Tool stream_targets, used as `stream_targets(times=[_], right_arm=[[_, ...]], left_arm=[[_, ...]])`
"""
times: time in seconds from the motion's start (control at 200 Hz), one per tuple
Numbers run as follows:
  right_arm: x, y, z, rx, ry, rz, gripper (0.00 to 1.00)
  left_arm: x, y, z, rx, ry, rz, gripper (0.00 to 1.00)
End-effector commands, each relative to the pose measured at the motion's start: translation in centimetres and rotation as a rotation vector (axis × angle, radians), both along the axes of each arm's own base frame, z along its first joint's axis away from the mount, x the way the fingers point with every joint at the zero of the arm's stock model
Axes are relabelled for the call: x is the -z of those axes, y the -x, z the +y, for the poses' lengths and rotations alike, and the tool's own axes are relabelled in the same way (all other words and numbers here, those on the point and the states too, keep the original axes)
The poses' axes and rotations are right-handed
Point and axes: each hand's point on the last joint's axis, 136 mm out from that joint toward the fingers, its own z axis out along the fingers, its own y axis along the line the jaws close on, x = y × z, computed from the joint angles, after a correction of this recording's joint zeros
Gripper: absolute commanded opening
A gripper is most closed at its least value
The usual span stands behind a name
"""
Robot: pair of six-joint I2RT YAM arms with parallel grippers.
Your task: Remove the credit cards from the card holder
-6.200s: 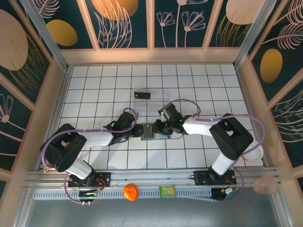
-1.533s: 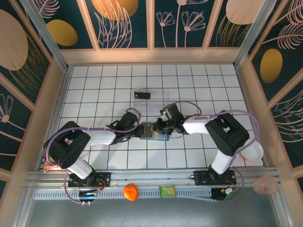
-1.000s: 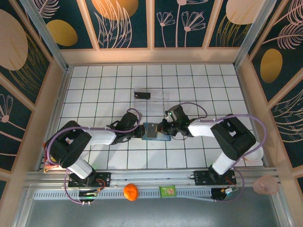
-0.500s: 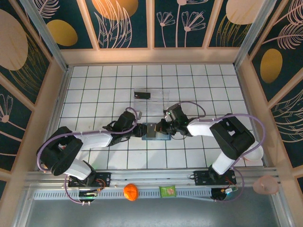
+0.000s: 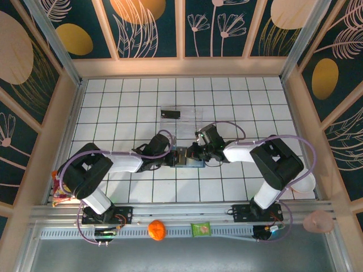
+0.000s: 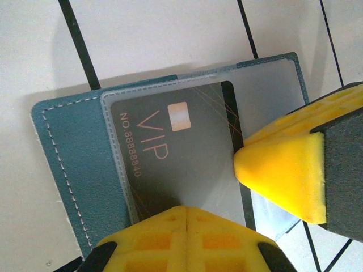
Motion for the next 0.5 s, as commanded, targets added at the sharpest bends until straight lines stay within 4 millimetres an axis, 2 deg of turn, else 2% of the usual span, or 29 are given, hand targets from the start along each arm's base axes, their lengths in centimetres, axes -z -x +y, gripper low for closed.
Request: stream_targets(times=[0.0, 0.12, 0.245, 0.4, 0.46, 0.495], right_arm=[[0.28, 0.27, 0.17, -0.021, 0.007, 0.007, 0.07], [0.45, 0.41, -0.08, -0.011, -0.002, 0.017, 0.16], [0.62, 0.48, -0.34, -0.001, -0.004, 0.025, 0.17], [0.69, 0.37, -0.34, 0.005, -0.004, 0.027, 0.07], [0.65, 0.24, -0.46, 0.013, -0.001, 0.025, 0.0], [0.57, 0.2, -0.53, 0.017, -0.004, 0.021, 0.0]], left_arm=[[1.52, 0.69, 1.12, -0.02, -0.059, 0.042, 0.0], [1.83, 0.86, 1.12, -0.02, -0.057, 0.053, 0.0], [1.84, 0.85, 1.1, -0.021, -0.056, 0.055, 0.0], [1.77, 0.77, 1.24, -0.027, -0.059, 0.05, 0.0], [1.84, 0.79, 1.32, -0.03, -0.063, 0.051, 0.0], [1.91, 0.77, 1.42, -0.033, -0.066, 0.051, 0.0]])
